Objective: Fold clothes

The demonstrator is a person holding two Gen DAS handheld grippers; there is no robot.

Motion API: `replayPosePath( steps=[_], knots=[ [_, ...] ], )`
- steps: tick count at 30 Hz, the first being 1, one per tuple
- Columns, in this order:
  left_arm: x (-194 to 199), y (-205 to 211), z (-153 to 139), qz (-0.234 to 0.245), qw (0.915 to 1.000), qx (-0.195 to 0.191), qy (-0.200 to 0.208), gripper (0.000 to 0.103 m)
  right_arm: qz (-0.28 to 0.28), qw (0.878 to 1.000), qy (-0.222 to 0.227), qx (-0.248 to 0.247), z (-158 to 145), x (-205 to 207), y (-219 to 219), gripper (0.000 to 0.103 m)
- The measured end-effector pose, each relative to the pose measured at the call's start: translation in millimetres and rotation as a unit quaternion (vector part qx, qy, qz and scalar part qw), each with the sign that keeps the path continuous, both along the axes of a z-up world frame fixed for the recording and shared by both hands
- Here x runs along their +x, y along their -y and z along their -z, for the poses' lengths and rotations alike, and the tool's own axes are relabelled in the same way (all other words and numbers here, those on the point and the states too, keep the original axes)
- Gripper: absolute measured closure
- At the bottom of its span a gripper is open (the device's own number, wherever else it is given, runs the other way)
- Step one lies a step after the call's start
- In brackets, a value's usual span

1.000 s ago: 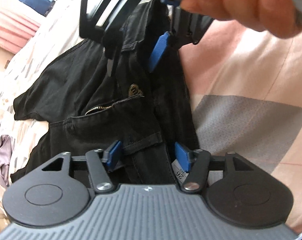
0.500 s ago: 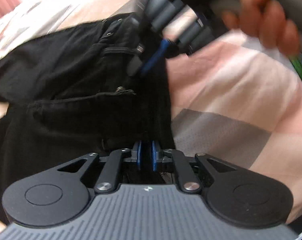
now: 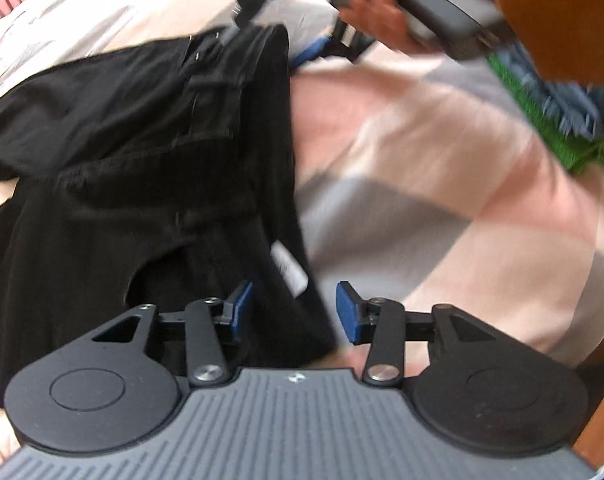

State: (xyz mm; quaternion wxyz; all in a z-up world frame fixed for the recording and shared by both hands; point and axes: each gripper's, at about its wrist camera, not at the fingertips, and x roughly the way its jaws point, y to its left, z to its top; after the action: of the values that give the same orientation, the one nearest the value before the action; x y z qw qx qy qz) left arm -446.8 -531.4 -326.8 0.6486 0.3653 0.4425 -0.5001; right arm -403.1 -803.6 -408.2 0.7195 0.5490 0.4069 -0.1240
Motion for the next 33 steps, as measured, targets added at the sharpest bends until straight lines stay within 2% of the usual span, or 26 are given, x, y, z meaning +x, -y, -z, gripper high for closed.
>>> replayPosePath(
  steps=[1, 3, 4, 5, 6, 7, 9, 12, 14, 15, 16, 17, 18, 19, 20, 22, 24, 26, 30, 31, 33],
  knots=[
    [-1.2, -1.6, 5.5, 0.008, 0.9999, 0.007, 0.007, 0.056, 0.008, 1.000, 0.002, 0.004, 4.3, 5.1, -1.7, 0.033],
    [-5.3, -4.9, 14.3, 0.025, 0.9994, 0.018, 0.018, 0.057, 0.013, 1.000, 0.000, 0.004, 9.7, 18.8, -9.8, 0.041],
    [-5.8, -7.2, 16.6, 0.030, 0.9993, 0.015, 0.016, 0.067, 0.008, 1.000, -0.011, -0.012, 8.2, 23.7, -12.8, 0.055],
    [-3.0, -10.4, 17.1, 0.027, 0.9996, 0.007, 0.009, 0.069, -0.004, 0.999, -0.024, -0.036, 4.2, 27.9, -15.6, 0.069],
    [2.1, -11.4, 14.9, 0.020, 0.9998, -0.004, -0.008, 0.080, -0.014, 0.998, -0.029, -0.055, -2.8, 30.1, -17.2, 0.074],
    [8.9, -12.3, 12.1, 0.012, 0.9991, -0.020, -0.036, 0.084, -0.019, 0.997, -0.028, -0.069, -12.2, 29.2, -17.7, 0.084],
    [16.1, -10.7, 14.2, -0.006, 0.9981, -0.024, -0.056, 0.084, -0.029, 0.994, -0.019, -0.099, -33.2, 26.0, -21.6, 0.089],
    [21.8, -5.8, 24.5, -0.027, 0.9964, -0.006, -0.079, 0.082, -0.051, 0.988, -0.023, -0.147, -44.5, 26.7, -30.9, 0.089],
    [25.3, -1.2, 23.0, -0.033, 0.9949, 0.002, -0.095, 0.079, -0.049, 0.987, -0.038, -0.149, -47.0, 26.1, -34.0, 0.080],
    [30.2, -4.8, 15.5, -0.039, 0.9931, -0.009, -0.110, 0.075, -0.048, 0.986, -0.046, -0.151, -48.3, 25.9, -35.6, 0.080],
    [35.1, -8.3, 8.0, -0.045, 0.9909, -0.019, -0.125, 0.075, -0.047, 0.986, -0.053, -0.152, -49.6, 25.6, -37.2, 0.077],
    [40.0, -12.0, 0.5, -0.051, 0.9883, -0.030, -0.140, 0.074, -0.045, 0.985, -0.061, -0.153, -50.8, 25.3, -38.7, 0.065],
    [46.6, -19.0, -6.7, -0.063, 0.9859, -0.037, -0.150, 0.074, -0.044, 0.985, -0.068, -0.155, -52.1, 25.1, -40.3, 0.059],
    [53.8, -26.9, -13.9, -0.078, 0.9847, -0.044, -0.149, 0.072, -0.043, 0.984, -0.076, -0.156, -53.3, 24.8, -41.9, 0.045],
    [62.4, -35.8, -20.6, -0.097, 0.9835, -0.050, -0.144, 0.070, -0.042, 0.983, -0.084, -0.157, -54.6, 24.5, -43.4, 0.042],
    [83.8, -62.2, -31.6, -0.143, 0.9789, -0.056, -0.135, 0.068, -0.039, 0.981, -0.099, -0.160, -57.1, 24.0, -46.6, 0.042],
    [108.1, -91.6, -41.0, -0.194, 0.9726, -0.054, -0.116, 0.067, -0.039, 0.987, -0.089, -0.127, -60.0, 12.2, -60.0, 0.042],
    [137.9, -123.1, -43.3, -0.255, 0.9617, -0.036, -0.095, 0.067, -0.050, 0.993, -0.077, -0.080, -61.6, -3.8, -80.9, 0.043],
    [202.5, -186.9, -40.6, -0.377, 0.9246, 0.018, -0.052, 0.068, -0.080, 0.993, -0.085, -0.015, -57.4, -30.1, -128.4, 0.043],
    [219.8, -202.6, -40.6, -0.397, 0.9166, 0.026, -0.042, 0.069, -0.086, 0.992, -0.088, -0.006, -57.2, -34.8, -138.3, 0.044],
    [253.2, -226.2, -43.4, -0.419, 0.9071, 0.024, -0.029, 0.069, -0.095, 0.991, -0.089, -0.011, -61.3, -35.3, -154.2, 0.046]
  ],
)
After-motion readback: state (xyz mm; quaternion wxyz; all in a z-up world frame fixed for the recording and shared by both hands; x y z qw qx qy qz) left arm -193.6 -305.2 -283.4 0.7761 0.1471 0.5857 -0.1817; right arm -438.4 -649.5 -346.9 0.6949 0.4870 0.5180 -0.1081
